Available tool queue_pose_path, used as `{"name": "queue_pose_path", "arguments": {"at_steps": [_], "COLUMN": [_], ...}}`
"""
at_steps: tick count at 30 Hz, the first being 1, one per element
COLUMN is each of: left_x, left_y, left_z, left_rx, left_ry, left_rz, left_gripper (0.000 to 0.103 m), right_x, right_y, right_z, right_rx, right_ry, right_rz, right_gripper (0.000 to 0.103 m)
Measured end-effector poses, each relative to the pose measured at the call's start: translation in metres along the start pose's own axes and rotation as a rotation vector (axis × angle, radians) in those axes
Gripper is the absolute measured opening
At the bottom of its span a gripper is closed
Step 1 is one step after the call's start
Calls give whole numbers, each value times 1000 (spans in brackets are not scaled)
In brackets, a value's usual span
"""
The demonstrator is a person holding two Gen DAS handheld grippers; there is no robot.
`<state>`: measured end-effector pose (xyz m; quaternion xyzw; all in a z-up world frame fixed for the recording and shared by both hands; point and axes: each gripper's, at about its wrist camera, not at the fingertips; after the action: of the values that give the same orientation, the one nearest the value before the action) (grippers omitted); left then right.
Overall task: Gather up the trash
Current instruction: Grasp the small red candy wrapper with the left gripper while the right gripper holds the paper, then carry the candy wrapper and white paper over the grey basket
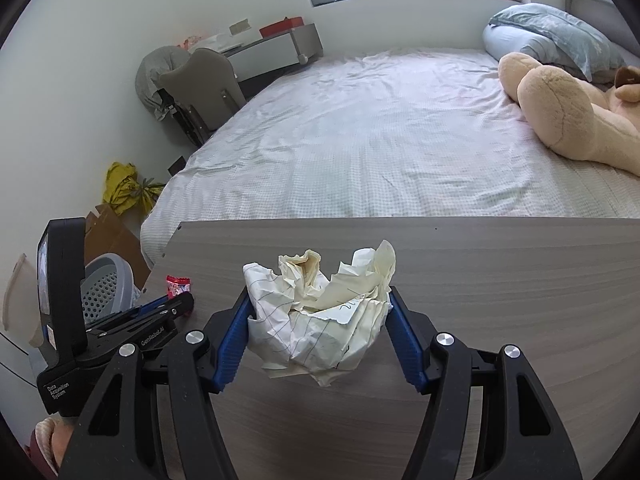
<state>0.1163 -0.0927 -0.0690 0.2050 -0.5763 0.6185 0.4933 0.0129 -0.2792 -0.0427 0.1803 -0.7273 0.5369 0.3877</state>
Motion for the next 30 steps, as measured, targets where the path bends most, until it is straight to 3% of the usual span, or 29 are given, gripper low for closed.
{"name": "queue_pose_path", "arguments": {"at_steps": [6,16,24,30], "left_x": [13,68,122,144], "left_y": [4,14,26,39], "left_z": [-1,-16,-67,-126], "left_rx": [-17,-35,-6,64], "left_ry": [12,-15,-62,-122], "left_rz": [8,96,168,171], "left_gripper": [14,14,14,14], "right_x": [1,18,32,42], "right_y": [1,5,9,14], "right_z": [-1,-29,-94,-162], "right_rx": [0,51,146,260], "right_ry": [-4,-22,-100,-183], "right_rz": [-4,13,13,29], "right_gripper": [62,62,62,62]}}
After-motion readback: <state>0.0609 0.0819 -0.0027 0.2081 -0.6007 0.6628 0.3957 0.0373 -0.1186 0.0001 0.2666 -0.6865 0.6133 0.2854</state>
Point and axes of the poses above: each gripper's, at about its wrist camera, not at the fingertips, and x roughly against the way its jaws point, z to its right, y to its underside, and after that the axes turned 13 degrees about y, right-handed
